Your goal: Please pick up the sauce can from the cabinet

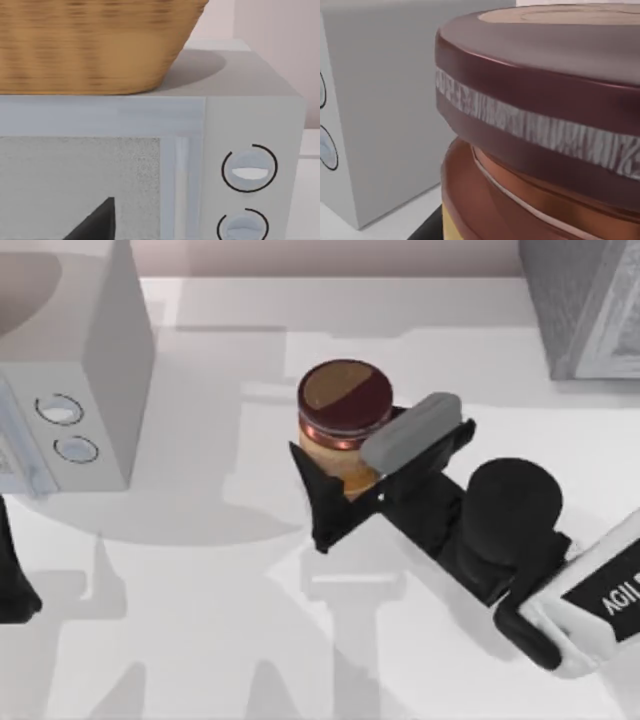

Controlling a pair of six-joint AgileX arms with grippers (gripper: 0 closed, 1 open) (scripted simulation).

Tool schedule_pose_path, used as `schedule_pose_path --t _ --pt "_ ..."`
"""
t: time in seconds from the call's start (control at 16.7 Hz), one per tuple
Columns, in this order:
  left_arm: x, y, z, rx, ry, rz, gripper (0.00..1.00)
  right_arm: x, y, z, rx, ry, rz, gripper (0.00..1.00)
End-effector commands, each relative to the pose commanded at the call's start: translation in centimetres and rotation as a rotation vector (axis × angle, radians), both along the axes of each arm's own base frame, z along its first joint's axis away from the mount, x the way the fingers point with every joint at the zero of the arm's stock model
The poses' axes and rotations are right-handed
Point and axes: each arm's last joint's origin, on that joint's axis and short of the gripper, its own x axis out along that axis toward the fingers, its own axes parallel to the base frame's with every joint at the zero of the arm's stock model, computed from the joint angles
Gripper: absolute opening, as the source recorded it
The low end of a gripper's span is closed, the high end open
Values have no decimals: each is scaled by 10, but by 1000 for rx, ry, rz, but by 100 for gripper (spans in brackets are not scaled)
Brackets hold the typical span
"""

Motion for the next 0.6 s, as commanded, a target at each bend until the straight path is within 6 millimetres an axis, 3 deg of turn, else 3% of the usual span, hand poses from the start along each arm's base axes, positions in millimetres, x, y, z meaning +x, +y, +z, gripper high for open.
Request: schedule_pose_path --t 0.24,0.6 --pt "0 0 0 0 0 0 100 -5 18 -23 5 -2 50 0" --pt "0 0 0 0 0 0 100 -4 17 -24 3 3 47 0"
